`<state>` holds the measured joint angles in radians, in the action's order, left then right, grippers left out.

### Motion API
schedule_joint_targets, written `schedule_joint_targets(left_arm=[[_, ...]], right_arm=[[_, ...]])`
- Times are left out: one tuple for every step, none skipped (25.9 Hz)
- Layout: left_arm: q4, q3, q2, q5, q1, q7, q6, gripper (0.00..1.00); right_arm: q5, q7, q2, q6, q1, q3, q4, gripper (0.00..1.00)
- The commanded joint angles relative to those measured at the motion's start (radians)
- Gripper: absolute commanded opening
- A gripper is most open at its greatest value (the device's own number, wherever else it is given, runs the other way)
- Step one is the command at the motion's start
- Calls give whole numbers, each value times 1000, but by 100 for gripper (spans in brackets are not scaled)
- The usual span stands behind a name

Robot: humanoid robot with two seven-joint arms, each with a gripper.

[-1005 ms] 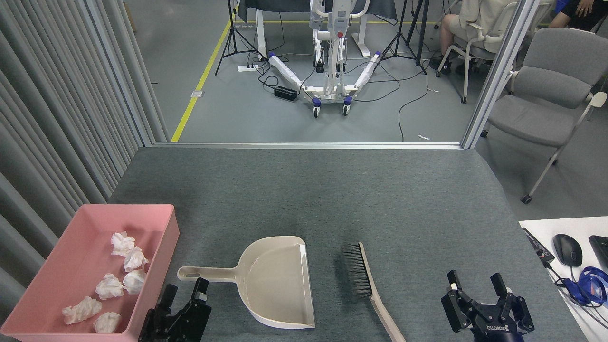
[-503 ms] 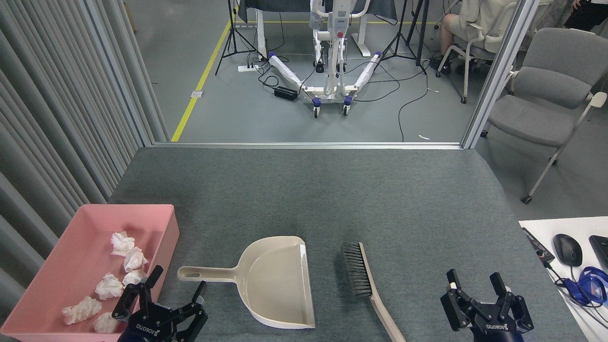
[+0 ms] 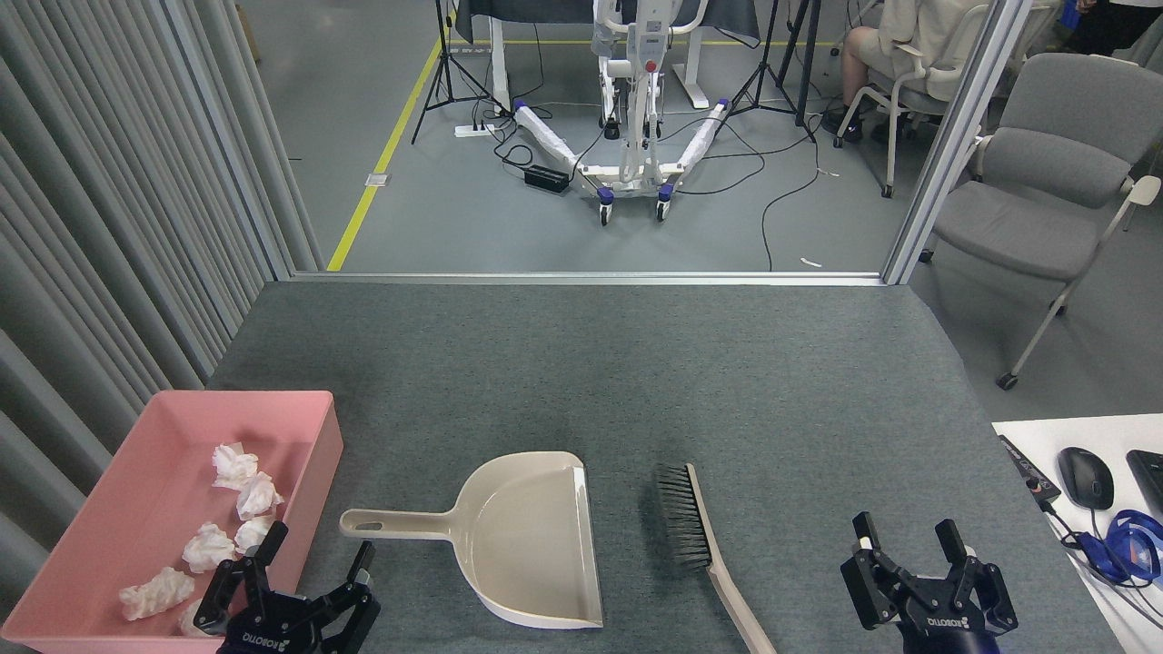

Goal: Sweep and dump garbage into bin

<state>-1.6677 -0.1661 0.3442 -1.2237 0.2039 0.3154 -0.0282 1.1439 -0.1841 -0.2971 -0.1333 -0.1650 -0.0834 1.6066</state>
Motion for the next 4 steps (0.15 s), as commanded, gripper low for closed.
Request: schedule_joint_targets(left_arm=[[-1, 11, -28, 3, 12, -27, 60, 100], [-1, 11, -30, 3, 14, -27, 60, 100], [-1, 13, -31, 3, 14, -24, 62, 100], [-3, 13, -31, 1, 17, -22, 65, 100]], right_arm=[[0, 0, 15, 1, 2, 1, -1, 98], [0, 0, 19, 1, 2, 1, -1, 98], [0, 0, 19, 1, 2, 1, -1, 98], [0, 0, 19, 1, 2, 1, -1, 98]])
